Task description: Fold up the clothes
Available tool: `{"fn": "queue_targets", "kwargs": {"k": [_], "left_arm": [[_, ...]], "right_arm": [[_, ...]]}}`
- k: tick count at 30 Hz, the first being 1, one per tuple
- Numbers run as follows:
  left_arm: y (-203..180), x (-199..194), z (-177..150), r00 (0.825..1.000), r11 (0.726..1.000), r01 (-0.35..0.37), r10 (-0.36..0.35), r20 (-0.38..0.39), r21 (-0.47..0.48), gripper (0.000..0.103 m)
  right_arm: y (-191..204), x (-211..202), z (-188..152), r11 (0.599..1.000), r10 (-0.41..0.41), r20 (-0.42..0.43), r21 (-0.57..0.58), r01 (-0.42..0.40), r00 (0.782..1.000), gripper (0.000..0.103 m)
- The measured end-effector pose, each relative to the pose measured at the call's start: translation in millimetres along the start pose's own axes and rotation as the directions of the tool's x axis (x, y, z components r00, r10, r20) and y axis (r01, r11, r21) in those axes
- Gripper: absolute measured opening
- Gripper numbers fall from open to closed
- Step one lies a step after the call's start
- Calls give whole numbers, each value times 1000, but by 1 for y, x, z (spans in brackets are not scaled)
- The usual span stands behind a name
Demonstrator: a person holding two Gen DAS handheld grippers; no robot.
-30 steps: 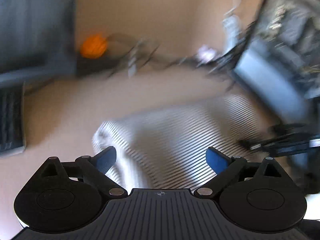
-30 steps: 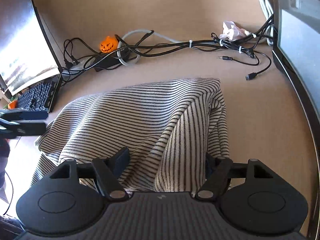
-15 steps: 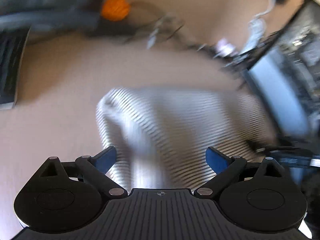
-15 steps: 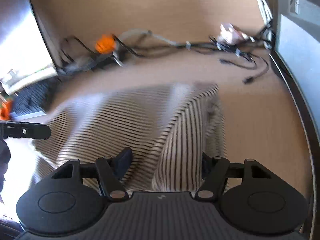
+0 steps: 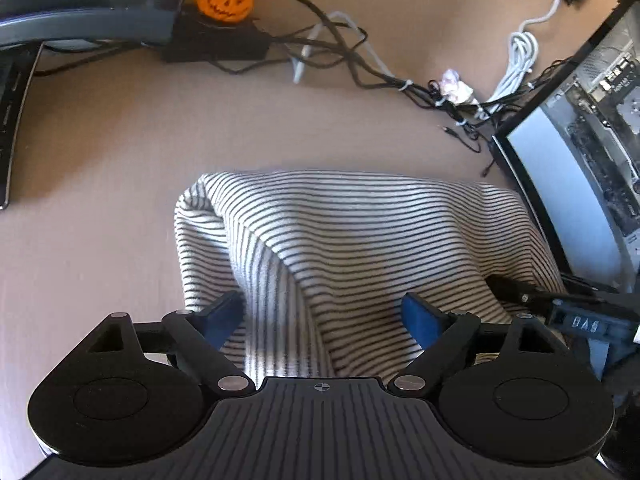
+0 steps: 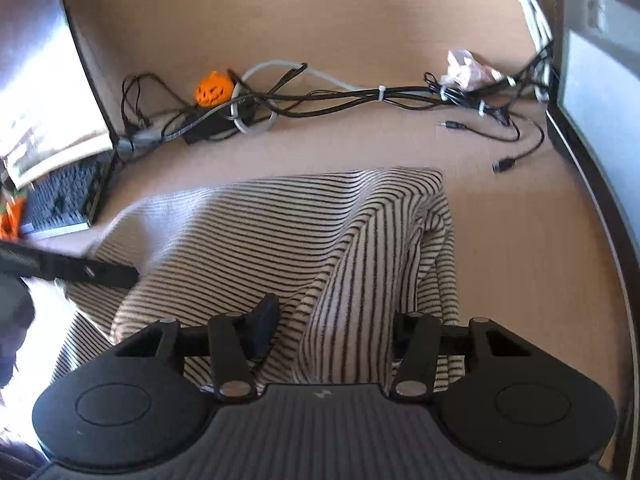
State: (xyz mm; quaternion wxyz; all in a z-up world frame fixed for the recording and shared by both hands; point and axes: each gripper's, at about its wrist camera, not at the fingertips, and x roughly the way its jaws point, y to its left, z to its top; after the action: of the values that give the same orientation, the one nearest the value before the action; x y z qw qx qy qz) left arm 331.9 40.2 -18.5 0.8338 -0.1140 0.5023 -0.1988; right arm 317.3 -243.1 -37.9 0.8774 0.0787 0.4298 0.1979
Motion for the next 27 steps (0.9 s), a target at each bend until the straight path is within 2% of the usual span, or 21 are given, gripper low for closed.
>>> {"fn": "queue_targets", "kwargs": {"k": [3,4,5,6,7,8,9,12,16,19,21,22,25,27], "left_arm": [[-7,3,0,1000,1000,-14,14,10,24,80],[-8,3,1,999,999,-30,30,16,30,71],[-8,1,2,999,999,-43,43,22,31,56],[-7,-1,4,998,998,-52,51,28,26,49],[-6,-5,5,998,999,-46,45,37,22,34],[-5,-13,6,998,999,-28,27,49,22,27],[-4,-20,7,998,1000,-10,9,61,21,26],[-13,-48,2,994,997,37,-43,103,63,25],[-22,-76,-23,990,990,60,-75,116,126,26],[-17,-62,-48,998,992,33,-40,49,124,34],[-11,-47,-61,1000,993,-19,19,-1,117,35],[-7,-41,-65,999,993,-41,42,-10,112,46],[-1,-47,-61,999,994,-43,41,16,98,53],[-6,-61,-55,996,988,-56,46,72,142,69]], "right_arm": [[-12,0,0,996,43,8,83,-44,999,48],[-14,0,1,994,47,12,96,-48,999,43],[-16,-1,2,993,50,15,109,-51,999,36],[-18,-1,2,991,53,19,121,-55,998,32],[-18,-3,4,992,45,24,115,-47,999,25],[-16,-6,6,995,27,30,97,-30,999,22],[-11,-12,7,997,12,44,70,-15,999,21],[2,-37,9,1000,4,91,0,-4,996,20],[16,-75,-1,998,3,120,-65,4,993,20],[12,-75,-19,997,-26,80,-69,32,996,20],[8,-62,-33,997,-62,24,-47,63,998,21],[8,-52,-42,993,-101,1,-53,101,995,23],[14,-45,-56,981,-162,32,-98,165,986,39],[17,-53,-53,976,-180,48,-113,185,982,54]]}}
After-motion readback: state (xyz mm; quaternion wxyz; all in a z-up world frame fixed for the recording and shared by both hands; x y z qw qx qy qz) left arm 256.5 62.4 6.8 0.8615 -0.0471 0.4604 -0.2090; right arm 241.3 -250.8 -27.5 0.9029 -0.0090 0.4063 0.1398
